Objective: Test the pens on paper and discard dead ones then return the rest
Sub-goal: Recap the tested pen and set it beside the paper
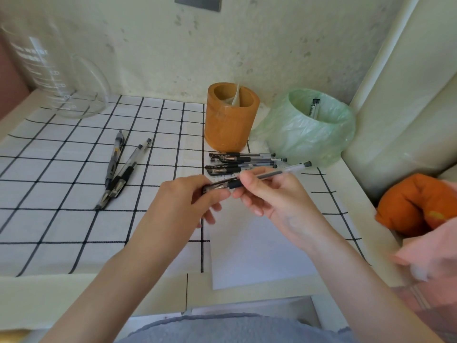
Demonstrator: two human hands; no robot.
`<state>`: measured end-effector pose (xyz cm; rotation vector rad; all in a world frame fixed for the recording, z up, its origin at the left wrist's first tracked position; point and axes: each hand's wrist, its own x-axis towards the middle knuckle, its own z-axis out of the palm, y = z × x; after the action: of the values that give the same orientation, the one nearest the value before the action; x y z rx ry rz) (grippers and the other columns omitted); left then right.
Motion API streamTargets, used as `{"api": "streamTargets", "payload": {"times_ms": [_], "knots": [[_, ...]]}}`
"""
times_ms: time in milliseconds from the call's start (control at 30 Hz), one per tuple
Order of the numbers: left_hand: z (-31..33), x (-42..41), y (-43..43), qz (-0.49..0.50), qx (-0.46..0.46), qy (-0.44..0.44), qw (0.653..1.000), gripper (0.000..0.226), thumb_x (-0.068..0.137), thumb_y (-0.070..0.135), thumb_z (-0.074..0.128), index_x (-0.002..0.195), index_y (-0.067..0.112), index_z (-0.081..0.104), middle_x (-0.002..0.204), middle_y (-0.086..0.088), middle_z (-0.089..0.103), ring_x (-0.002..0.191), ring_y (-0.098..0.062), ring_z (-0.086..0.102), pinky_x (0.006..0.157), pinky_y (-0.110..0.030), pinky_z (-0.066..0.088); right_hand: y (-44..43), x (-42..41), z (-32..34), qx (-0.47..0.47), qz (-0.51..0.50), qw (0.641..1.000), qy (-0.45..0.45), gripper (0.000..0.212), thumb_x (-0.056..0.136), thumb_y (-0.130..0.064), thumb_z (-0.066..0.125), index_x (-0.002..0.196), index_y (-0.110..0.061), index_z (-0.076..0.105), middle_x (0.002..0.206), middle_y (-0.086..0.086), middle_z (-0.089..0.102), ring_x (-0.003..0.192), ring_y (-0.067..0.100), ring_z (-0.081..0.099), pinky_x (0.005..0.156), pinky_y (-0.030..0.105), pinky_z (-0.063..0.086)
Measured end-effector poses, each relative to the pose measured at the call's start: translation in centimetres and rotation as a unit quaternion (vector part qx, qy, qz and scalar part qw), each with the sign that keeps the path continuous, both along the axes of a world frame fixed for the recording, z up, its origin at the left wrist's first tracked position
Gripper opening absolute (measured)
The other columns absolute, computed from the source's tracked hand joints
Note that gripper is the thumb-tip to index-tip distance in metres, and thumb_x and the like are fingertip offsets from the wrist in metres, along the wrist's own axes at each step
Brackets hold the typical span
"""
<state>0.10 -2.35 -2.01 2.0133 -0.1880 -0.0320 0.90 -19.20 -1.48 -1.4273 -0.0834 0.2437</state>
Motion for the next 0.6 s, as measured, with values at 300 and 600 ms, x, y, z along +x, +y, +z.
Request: {"api": "streamTargets", "payload": {"times_ms": [300,600], "knots": [[-0.4,-0.3,-0.1,-0.006,0.159,-0.038,0.986,0.029,0.09,0.038,0.051,0.064,0.026,0.047,0.049,0.013,0.052,0.047,-0.001,0.047,0.049,-0.014,0.035,0.0,0.2,-0.8,-0.023,-0.004,1.0,0.017,0.013,0.069,-0.017,0.07,0.075,-0.006,0.068,0.061,0.009,0.067,0.048,0.012,0.052,0.043,0.018,0.04],[0.4,-0.1,0.4,-0.013,0.176,0.011,0.984,0.033,0.086,0.053,0.046,0.069,0.026,0.056,0.056,0.007,0.054,0.051,-0.006,0.047,0.054,-0.024,0.037,2.2,0.5,-1.7,0.024,-0.014,0.998,0.059,0.027,0.091,-0.021,0.056,0.069,-0.006,0.062,0.059,0.006,0.063,0.048,0.012,0.053,0.044,0.019,0.042]]}}
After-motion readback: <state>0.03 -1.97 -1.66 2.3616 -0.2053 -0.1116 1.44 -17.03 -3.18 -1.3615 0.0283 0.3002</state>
